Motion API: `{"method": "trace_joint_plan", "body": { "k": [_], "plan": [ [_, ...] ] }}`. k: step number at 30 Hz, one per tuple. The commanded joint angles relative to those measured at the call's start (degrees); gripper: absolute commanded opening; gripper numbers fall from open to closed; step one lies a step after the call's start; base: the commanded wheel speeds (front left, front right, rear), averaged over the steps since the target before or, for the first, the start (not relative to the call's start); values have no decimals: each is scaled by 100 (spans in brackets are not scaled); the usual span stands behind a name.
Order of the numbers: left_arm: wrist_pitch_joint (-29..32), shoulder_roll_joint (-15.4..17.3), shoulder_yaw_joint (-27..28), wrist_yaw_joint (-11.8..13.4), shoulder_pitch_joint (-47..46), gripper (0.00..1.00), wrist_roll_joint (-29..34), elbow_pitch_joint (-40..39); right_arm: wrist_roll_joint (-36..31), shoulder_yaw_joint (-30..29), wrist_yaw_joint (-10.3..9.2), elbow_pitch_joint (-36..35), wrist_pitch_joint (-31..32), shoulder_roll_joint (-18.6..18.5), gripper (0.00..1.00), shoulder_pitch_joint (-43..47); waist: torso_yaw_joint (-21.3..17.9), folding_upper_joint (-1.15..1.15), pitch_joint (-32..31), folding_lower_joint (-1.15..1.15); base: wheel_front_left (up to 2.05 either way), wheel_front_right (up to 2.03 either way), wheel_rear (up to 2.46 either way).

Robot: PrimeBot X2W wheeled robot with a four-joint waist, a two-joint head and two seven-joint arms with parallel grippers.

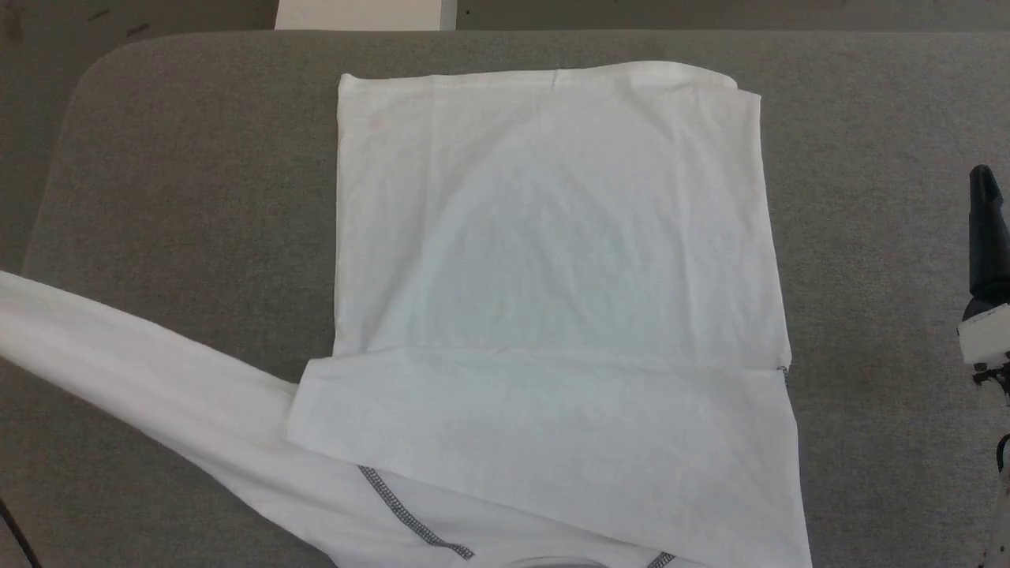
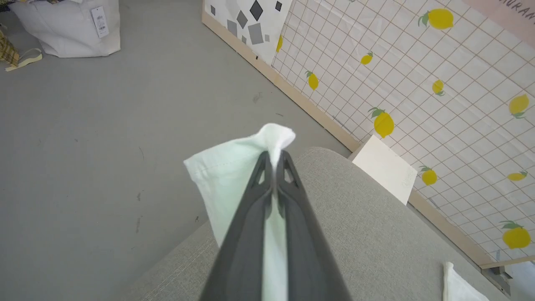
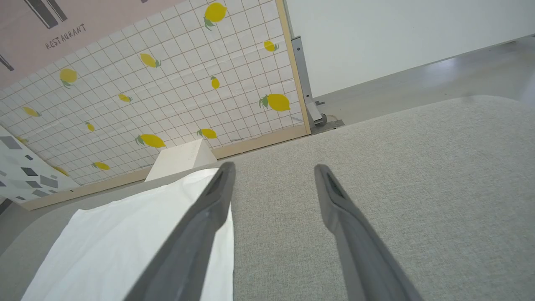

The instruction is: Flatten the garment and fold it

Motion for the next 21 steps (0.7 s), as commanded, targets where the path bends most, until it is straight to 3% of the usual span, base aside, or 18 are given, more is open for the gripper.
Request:
{"method": "trace_joint_plan", "body": {
  "k": [1, 7, 11, 18, 21],
  "plan": [
    [-66, 19, -12, -73, -115, 0, -17, 31, -34, 9, -8, 18, 7, 4, 100, 0, 23, 0, -31, 0, 0, 0, 0],
    [-201, -246, -218, -443, -188, 0, -245, -113, -16, 16, -8, 92, 1, 4, 100, 89, 35, 0, -180, 0, 0, 0, 0],
    [-167, -759, -602, -767, -4, 0, -447, -600, 14, 24, -8, 204, -41, 4, 100, 178, 25, 0, -345, 0, 0, 0, 0],
    [245, -1770, -1772, -1174, 304, 0, -656, -1554, 52, 10, -8, 306, -89, 4, 100, 290, 52, 0, -524, 0, 0, 0, 0],
    [431, -2153, -2598, -1264, 343, 0, -648, -1880, 70, 31, -8, 350, -101, 4, 100, 335, 56, 0, -584, 0, 0, 0, 0]
  ]
}}
